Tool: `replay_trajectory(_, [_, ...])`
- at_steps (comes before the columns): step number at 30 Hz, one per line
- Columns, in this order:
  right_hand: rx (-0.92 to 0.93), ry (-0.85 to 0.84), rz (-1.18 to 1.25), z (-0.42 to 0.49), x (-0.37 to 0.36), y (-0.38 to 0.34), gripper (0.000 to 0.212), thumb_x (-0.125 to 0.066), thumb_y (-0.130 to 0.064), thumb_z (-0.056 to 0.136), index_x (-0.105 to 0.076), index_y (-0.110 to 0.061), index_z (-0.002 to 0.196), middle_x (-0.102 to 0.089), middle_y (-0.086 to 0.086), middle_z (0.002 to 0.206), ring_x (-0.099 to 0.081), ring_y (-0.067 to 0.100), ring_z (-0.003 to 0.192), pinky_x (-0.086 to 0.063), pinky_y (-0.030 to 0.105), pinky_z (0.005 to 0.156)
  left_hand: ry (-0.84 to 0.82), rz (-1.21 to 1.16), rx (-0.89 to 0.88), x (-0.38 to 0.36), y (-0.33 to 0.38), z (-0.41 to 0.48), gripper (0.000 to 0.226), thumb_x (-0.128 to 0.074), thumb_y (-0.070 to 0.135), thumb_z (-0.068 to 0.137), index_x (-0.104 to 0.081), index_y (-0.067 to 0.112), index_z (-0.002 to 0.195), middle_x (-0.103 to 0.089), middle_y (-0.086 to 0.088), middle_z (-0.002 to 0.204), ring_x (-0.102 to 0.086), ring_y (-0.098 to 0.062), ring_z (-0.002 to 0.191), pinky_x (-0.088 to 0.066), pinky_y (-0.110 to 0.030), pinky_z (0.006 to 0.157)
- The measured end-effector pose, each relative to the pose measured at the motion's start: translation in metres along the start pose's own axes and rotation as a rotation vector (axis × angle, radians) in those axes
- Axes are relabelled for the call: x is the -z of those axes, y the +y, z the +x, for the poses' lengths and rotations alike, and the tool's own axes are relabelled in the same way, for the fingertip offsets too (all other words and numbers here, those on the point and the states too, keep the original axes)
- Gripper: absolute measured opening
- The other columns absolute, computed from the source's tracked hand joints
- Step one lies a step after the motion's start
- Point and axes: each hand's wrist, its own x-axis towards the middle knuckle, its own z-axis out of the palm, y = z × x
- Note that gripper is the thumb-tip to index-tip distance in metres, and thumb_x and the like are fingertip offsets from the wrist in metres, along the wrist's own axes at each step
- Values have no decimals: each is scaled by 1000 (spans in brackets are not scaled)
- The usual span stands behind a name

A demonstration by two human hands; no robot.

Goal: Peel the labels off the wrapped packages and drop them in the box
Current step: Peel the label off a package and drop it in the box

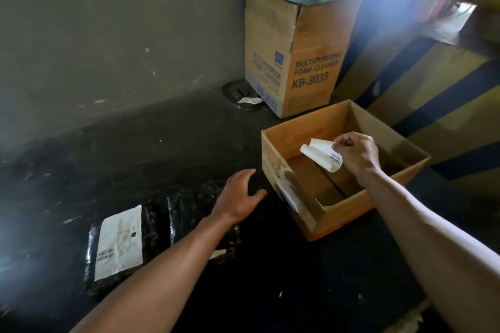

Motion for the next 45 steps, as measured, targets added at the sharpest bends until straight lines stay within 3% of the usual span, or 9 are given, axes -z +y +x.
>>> replay_trajectory(2, [-29, 32, 31, -3, -1, 8, 3, -73, -8, 88, -76, -9, 89, -69, 4, 100, -61, 17, 93, -51, 24, 66, 30, -5, -40, -19, 34, 14, 77, -63, 53, 88, -32, 21, 152, -34, 0, 155, -28, -16, 143, -30, -39, 116])
replay_trajectory(7, [-70, 11, 62, -2, -9, 25, 9, -77, -21, 88, -71, -16, 84, -67, -1, 92, -63, 16, 87, -51, 24, 64, 66, 117, -119, -48, 89, 43, 86, -55, 62, 89, -18, 22, 155, -16, -1, 162, -13, -20, 150, -26, -45, 116])
replay_trajectory(11, [-37, -18, 91, -2, -15, 38, 4, -71, -11, 90, -71, -16, 89, -67, -1, 97, -62, 15, 91, -43, 11, 57, 31, 302, -97, -58, 96, 59, 91, -48, 67, 89, -11, 19, 156, -8, -2, 165, -1, -22, 151, -17, -44, 118])
replay_trajectory(16, [-11, -76, 75, -6, -18, 48, 8, -71, -20, 89, -75, -16, 95, -70, 1, 105, -65, 16, 94, -45, 19, 61, 7, 462, -78, -67, 84, 52, 91, -38, 69, 92, -12, 10, 156, -10, -8, 164, 0, -22, 152, -13, -40, 120])
replay_trajectory(22, [7, -27, 37, -5, -22, 53, 9, -73, -8, 87, -76, -16, 87, -71, -1, 101, -64, 16, 98, -57, 31, 76, -15, 452, -75, -63, 86, 51, 92, -40, 68, 92, -9, 10, 156, -6, -9, 165, 2, -21, 152, -10, -37, 120])
replay_trajectory(30, [43, -66, 11, -6, -29, 54, 12, -81, -20, 82, -69, -22, 80, -69, -1, 94, -65, 13, 88, -52, 23, 64, -36, 426, -49, -61, 86, 52, 96, -45, 69, 90, -8, 12, 157, -4, -7, 165, 2, -20, 151, -11, -37, 119])
replay_trajectory(37, [56, -40, -19, -5, -28, 55, 5, -75, -18, 87, -74, -20, 82, -71, -1, 94, -66, 15, 91, -58, 33, 74, -36, 386, -40, -62, 85, 52, 96, -48, 67, 90, -7, 13, 157, -3, -5, 165, 5, -18, 151, -11, -37, 119])
replay_trajectory(41, [67, -43, -21, -6, -28, 56, 8, -78, -18, 85, -71, -18, 81, -68, -3, 88, -66, 14, 85, -54, 28, 65, -54, 372, -27, -60, 87, 53, 97, -50, 67, 89, -6, 14, 157, -1, -4, 165, 6, -19, 151, -13, -38, 119])
replay_trajectory(45, [82, -68, -24, -7, -28, 58, 11, -81, -21, 83, -70, -19, 83, -69, -3, 86, -68, 15, 82, -59, 35, 67, -99, 332, -45, -56, 85, 54, 99, -50, 67, 89, -4, 14, 157, 1, -4, 165, 7, -18, 151, -12, -40, 119])
